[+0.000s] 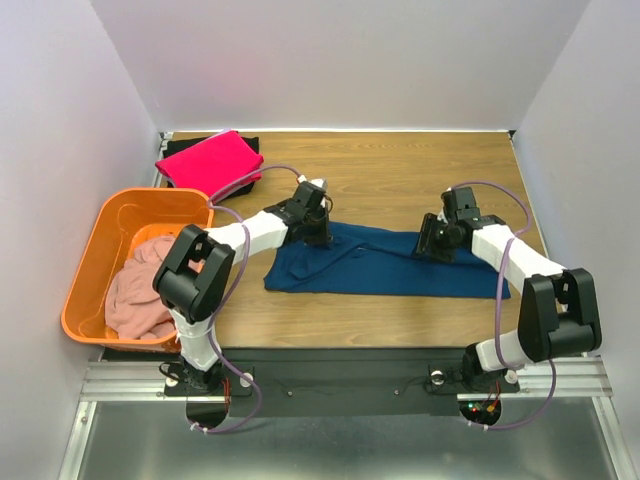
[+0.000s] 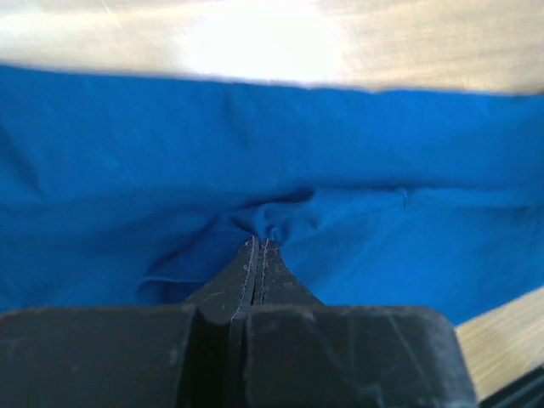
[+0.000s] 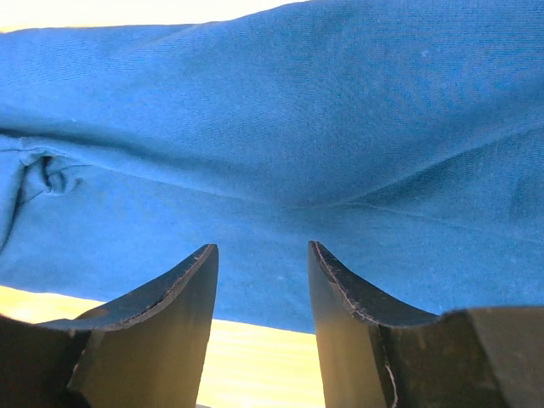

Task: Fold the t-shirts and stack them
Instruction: Fold the tshirt

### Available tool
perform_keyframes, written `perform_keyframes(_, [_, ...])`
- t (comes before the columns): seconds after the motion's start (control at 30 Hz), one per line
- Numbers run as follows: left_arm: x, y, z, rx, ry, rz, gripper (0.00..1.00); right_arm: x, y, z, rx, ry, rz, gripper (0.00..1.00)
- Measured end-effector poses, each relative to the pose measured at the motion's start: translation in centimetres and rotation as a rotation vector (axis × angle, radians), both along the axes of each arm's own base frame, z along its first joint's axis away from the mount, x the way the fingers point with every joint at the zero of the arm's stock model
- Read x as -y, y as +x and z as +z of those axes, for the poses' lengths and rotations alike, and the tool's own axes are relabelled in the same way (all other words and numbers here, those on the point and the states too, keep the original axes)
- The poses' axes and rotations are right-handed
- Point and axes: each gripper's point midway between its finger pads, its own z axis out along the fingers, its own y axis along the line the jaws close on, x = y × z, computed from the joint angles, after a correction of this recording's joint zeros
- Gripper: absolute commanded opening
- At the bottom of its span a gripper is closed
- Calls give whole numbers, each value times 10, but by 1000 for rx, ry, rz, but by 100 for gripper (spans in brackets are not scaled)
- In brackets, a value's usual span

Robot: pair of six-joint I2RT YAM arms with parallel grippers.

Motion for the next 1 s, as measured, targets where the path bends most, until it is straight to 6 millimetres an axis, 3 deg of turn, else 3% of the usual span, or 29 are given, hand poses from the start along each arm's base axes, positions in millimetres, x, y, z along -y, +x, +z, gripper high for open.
perform_keyframes(0.23, [12, -36, 11, -13, -33, -16, 0, 0, -3, 11, 34, 8, -6, 52])
perform_keyframes(0.43, [27, -79, 27, -13, -83, -34, 0, 2, -14, 9, 27, 7, -6, 52])
perform_keyframes(0.73, [53, -136, 16, -61, -84, -77, 0, 4, -21, 10, 20, 4, -3, 52])
perform_keyframes(0.87, [68, -159, 17, -77, -95, -103, 46, 4, -21, 15, 36, 6, -3, 53])
perform_keyframes(0.9, [71, -164, 16, -80, -95, -112, 63, 4, -22, 16, 36, 6, -3, 53])
perform_keyframes(1.0, [76, -180, 14, -99, -89, -120, 78, 4, -22, 18, 43, 6, -4, 53])
